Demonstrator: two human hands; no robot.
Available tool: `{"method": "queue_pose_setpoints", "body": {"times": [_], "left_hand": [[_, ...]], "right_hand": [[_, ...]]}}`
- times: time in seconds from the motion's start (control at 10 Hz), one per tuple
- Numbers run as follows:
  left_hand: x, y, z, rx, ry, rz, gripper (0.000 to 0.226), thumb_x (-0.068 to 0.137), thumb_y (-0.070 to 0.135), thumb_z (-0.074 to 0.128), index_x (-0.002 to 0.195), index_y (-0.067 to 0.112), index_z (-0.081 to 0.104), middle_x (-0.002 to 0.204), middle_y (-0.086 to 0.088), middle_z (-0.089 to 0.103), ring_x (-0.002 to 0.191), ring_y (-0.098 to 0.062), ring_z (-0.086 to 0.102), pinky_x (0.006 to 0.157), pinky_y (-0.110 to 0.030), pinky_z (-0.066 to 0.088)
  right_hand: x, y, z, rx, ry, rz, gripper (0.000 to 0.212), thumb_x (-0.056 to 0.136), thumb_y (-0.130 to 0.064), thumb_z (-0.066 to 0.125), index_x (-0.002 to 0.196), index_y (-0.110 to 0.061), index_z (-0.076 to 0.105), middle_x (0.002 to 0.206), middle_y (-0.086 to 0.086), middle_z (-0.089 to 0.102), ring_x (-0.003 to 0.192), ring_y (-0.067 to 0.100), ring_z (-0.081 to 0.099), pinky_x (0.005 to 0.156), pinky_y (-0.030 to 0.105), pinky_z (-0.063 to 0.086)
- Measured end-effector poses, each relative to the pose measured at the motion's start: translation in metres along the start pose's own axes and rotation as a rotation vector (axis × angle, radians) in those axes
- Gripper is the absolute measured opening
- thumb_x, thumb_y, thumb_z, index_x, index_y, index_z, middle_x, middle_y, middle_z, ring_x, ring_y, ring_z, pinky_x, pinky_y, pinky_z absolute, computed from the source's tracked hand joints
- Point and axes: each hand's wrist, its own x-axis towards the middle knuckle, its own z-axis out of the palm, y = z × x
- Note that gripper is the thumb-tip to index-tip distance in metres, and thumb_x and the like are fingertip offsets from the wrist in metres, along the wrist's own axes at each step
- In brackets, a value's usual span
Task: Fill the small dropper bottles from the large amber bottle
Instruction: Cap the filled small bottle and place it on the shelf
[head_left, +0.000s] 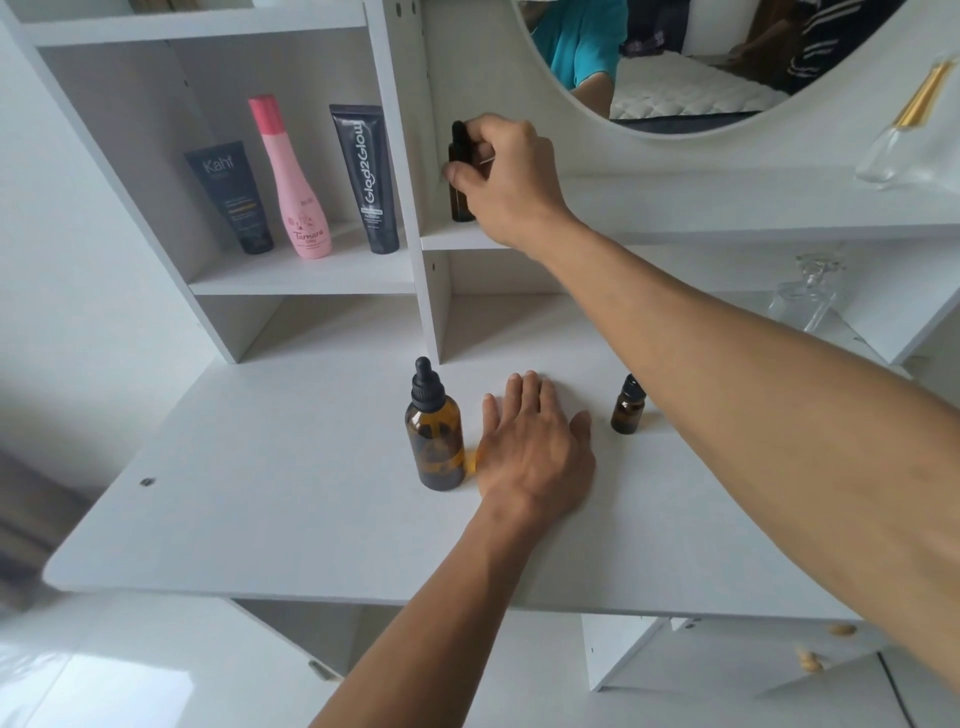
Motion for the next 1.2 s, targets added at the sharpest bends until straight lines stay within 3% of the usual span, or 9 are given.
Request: {"method": "queue_pose_setpoints", "body": {"times": [0.3,0.5,0.6,0.7,0.8,1.0,1.2], "left_hand": [[0.0,0.0,0.0,0.007,0.0,0.002,0.065,0.104,0.046,0.018,0.156,0.009,0.009,0.166,-0.004,0.002,0.152,-0.019,-0.006,0.123,-0.042,-0.003],[0.0,-0.001,0.001,0.012,0.0,0.003,0.065,0.104,0.047,0.018,0.156,0.01,0.009,0.166,-0.004,0.002,0.152,-0.019,-0.006,0.123,-0.042,-0.003],[0.001,-0.002,0.002,0.013,0.003,0.006,0.066,0.103,0.047,0.018,0.156,0.009,0.01,0.166,-0.004,0.003,0.152,-0.019,-0.006,0.123,-0.042,-0.003],[0.001,-0.003,0.003,0.008,0.016,0.016,0.066,0.103,0.047,0.019,0.156,0.009,0.012,0.165,-0.004,0.006,0.152,-0.019,-0.004,0.123,-0.042,-0.002],[0.001,-0.005,0.005,0.004,0.03,0.031,0.065,0.103,0.047,0.021,0.155,0.009,0.017,0.165,-0.004,0.011,0.152,-0.019,0.001,0.123,-0.043,0.001],[0.002,-0.008,0.01,0.007,0.092,0.067,0.056,0.099,0.045,0.025,0.139,0.01,0.043,0.149,-0.004,0.041,0.141,-0.023,0.028,0.118,-0.047,0.02],[0.0,-0.009,0.01,0.004,0.121,0.052,0.052,0.096,0.045,0.026,0.125,0.011,0.053,0.136,-0.003,0.051,0.132,-0.023,0.038,0.111,-0.047,0.031]], "right_hand": [[0.0,0.006,0.004,0.001,0.002,0.031,0.025,0.087,-0.02,0.073,0.109,-0.009,0.069,0.094,0.002,0.073,0.09,0.022,0.069,0.086,0.035,0.056],[-0.005,0.006,-0.001,0.023,0.007,0.037,0.038,0.085,-0.028,0.075,0.117,-0.01,0.066,0.106,0.003,0.072,0.093,0.018,0.069,0.089,0.034,0.057],[-0.012,0.007,-0.013,0.007,0.037,0.04,0.049,0.087,-0.03,0.074,0.129,-0.01,0.059,0.117,0.003,0.067,0.094,0.013,0.068,0.09,0.027,0.056],[-0.024,0.007,-0.031,0.004,0.083,0.031,0.049,0.088,-0.027,0.075,0.131,-0.01,0.059,0.12,0.003,0.067,0.09,0.005,0.065,0.081,0.009,0.051],[-0.045,0.005,-0.055,0.007,0.115,0.038,0.044,0.088,-0.023,0.074,0.128,-0.011,0.062,0.113,0.0,0.068,0.079,-0.003,0.06,0.071,-0.001,0.045],[-0.103,0.017,-0.104,-0.022,0.129,0.088,0.029,0.085,-0.016,0.075,0.113,-0.009,0.07,0.095,-0.002,0.07,0.08,0.006,0.064,0.074,0.003,0.047],[-0.16,0.051,-0.111,-0.087,0.065,0.201,0.032,0.085,-0.012,0.075,0.115,-0.007,0.068,0.11,0.005,0.072,0.095,0.018,0.067,0.091,0.031,0.054]]}}
